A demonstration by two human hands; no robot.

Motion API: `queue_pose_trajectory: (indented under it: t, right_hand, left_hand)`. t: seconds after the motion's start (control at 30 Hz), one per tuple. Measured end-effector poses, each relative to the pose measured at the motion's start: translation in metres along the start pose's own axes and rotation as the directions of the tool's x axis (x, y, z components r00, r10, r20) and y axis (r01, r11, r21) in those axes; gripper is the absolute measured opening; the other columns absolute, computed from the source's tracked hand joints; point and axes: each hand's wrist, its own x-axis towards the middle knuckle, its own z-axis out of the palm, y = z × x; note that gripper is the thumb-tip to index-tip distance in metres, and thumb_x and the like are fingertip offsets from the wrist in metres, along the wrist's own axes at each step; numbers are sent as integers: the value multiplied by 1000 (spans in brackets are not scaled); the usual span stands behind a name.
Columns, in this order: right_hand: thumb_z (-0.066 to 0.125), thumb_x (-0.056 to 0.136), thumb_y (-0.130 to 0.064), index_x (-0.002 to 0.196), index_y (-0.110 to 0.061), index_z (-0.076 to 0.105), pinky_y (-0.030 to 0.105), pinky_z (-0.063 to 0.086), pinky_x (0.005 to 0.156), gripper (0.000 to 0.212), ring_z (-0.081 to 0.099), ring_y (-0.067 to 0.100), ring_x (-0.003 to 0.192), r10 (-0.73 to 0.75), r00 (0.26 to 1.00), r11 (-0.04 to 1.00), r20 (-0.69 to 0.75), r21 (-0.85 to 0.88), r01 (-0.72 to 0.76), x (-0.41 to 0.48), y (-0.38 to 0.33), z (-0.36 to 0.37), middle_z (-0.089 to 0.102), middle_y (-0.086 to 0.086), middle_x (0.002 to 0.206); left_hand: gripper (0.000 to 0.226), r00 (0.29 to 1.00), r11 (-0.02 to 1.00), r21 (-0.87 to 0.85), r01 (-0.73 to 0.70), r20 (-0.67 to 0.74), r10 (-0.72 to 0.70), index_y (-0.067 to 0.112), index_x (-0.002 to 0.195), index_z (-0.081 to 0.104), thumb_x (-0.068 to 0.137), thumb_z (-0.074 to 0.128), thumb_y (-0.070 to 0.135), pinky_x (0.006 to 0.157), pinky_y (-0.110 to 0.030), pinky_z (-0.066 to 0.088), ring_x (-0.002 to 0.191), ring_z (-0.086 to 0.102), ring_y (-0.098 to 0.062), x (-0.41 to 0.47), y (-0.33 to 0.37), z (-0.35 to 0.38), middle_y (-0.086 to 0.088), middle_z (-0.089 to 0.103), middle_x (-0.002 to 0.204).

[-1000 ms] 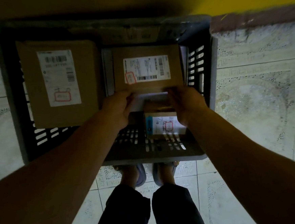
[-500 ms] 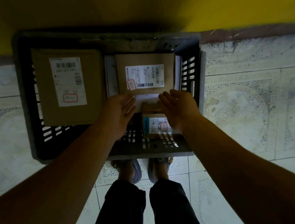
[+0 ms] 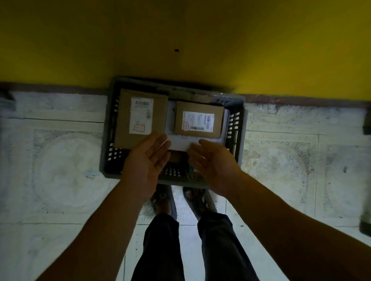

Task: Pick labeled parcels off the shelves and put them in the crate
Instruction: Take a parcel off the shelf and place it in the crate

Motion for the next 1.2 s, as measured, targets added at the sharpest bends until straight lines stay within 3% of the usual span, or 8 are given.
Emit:
queue_pose_trajectory:
  t: [0.07, 0.13, 0.3, 0.43, 0.57, 0.73, 1.07, 1.2]
  right_hand:
    - [47, 100, -11, 141, -9, 42, 40, 46, 102, 42, 60, 27, 111, -23, 999, 998, 34, -59, 25, -26, -2, 13, 59, 17, 132]
    - [48, 101, -15, 147, -9, 36, 39, 47, 100, 49, 61, 28, 113, -46, 997, 994, 66, -99, 53, -46, -5, 19, 62, 16, 129]
    - [44, 103, -16, 143, -3, 42, 38, 47, 97, 42, 61, 28, 108, -37, 980, 971, 197, -223, 82, -112, -12, 47, 59, 15, 131]
    - [46, 102, -18, 141, -2, 45, 32, 51, 82, 42, 62, 23, 107, 36, 951, 935, 307, -346, 76, -165, 1, 73, 56, 15, 138]
    - [49, 100, -16, 137, -2, 50, 34, 49, 92, 39, 61, 26, 113, 118, 908, 861, 402, -498, 109, -216, 31, 109, 57, 16, 135]
    - [53, 98, -17, 109, -9, 61, 33, 52, 84, 15, 64, 21, 105, 270, 821, 737, 503, -657, 160, -268, 91, 135, 69, 7, 106]
    - [51, 99, -20, 127, -6, 58, 32, 52, 82, 32, 65, 22, 108, 522, 680, 476, 516, -837, 270, -396, 274, 149, 67, 12, 122]
    - [49, 100, -21, 126, -5, 58, 32, 52, 82, 32, 64, 22, 109, 601, 617, 427, 509, -856, 291, -442, 340, 137, 66, 12, 123]
  left_hand:
    - [29, 999, 997, -63, -45, -21, 43, 11, 125, 57, 98, 49, 21, 82, -27, 51, 99, 64, -16, -36, 9, -8, -3, 68, 107]
    - [22, 997, 992, -104, -69, -40, 65, 13, 114, 61, 99, 48, 21, 83, -28, 50, 99, 64, -17, -67, 13, -13, -4, 67, 108]
    - [22, 983, 939, -294, -178, -90, 158, 14, 110, 63, 99, 48, 24, 87, -30, 49, 101, 65, -17, -156, 26, -33, -4, 68, 109]
    - [28, 948, 888, -332, -318, -137, 288, 15, 110, 66, 99, 46, 31, 92, -33, 48, 105, 65, -17, -227, 33, -49, -3, 71, 110]
    - [32, 896, 812, -383, -441, -236, 375, 15, 118, 64, 99, 45, 33, 99, -36, 46, 111, 64, -18, -292, 39, -80, -2, 70, 118]
    - [36, 829, 675, -483, -558, -363, 426, 16, 123, 62, 98, 46, 37, 93, -34, 47, 113, 64, -16, -362, 26, -132, 0, 69, 121]
    - [36, 639, 351, -534, -769, -643, 422, 16, 124, 60, 98, 46, 37, 91, -33, 46, 114, 63, -15, -509, -55, -254, 1, 70, 119]
    - [36, 582, 271, -515, -813, -700, 415, 16, 123, 61, 98, 45, 36, 92, -33, 46, 115, 62, -16, -555, -86, -293, 1, 70, 119]
